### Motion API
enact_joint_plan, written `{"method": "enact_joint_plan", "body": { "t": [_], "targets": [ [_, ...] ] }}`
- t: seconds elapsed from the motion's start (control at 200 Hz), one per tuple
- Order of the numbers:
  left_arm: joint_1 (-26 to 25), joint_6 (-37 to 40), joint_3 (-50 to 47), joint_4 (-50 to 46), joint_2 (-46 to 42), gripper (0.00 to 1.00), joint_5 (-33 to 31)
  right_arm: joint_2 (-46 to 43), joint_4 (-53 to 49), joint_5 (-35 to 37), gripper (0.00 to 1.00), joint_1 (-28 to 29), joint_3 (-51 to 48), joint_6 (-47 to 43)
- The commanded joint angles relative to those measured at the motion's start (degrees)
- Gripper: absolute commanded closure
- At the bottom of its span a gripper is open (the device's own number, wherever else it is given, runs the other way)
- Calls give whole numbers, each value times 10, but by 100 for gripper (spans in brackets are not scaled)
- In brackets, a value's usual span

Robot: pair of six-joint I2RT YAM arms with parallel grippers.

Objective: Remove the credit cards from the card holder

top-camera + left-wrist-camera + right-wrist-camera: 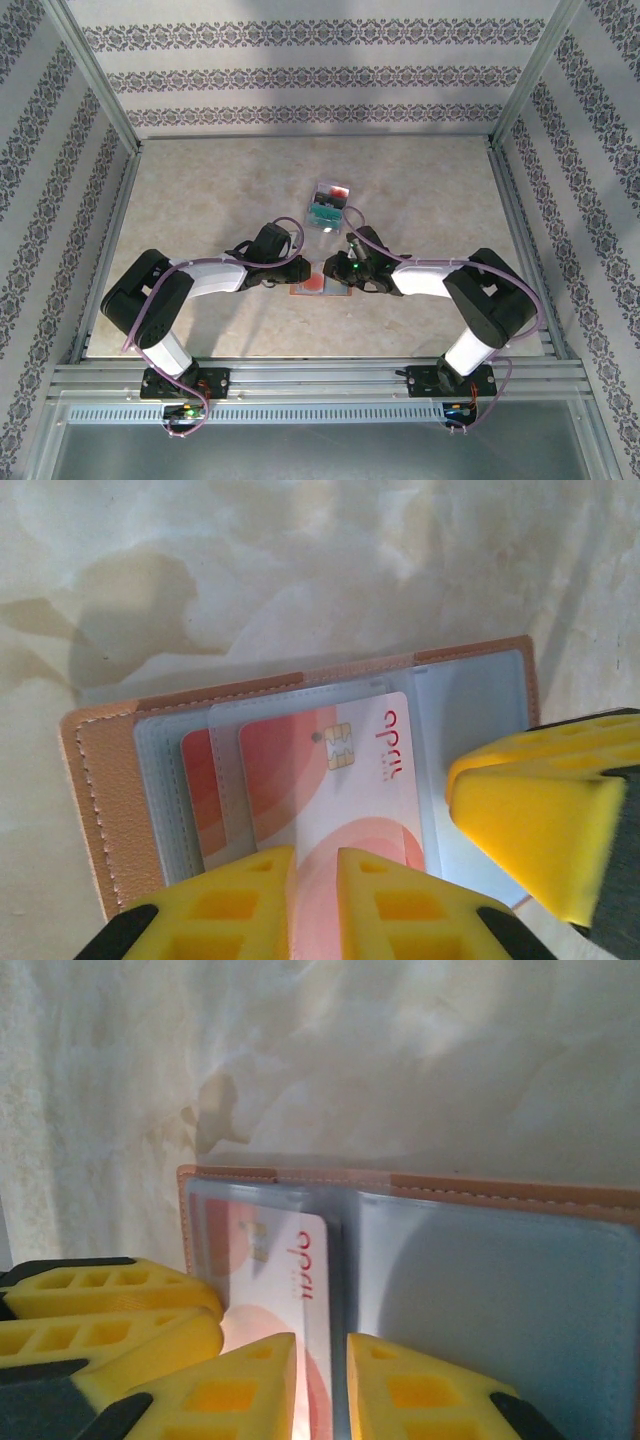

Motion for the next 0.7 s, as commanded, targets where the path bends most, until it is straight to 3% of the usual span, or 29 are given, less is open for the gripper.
{"method": "enact_joint_plan", "body": {
  "t": [0.0, 0.52, 0.695],
  "targets": [
    [-7, 3, -4, -5, 2, 82, -6, 18, 56, -24, 79, -4, -14, 21],
    [-8, -12, -12, 8, 24, 83, 4, 31, 132, -39, 83, -7, -41, 38],
    [-7, -13, -12, 5, 23, 83, 2, 20, 136, -36, 94, -14, -50, 37]
  ]
}}
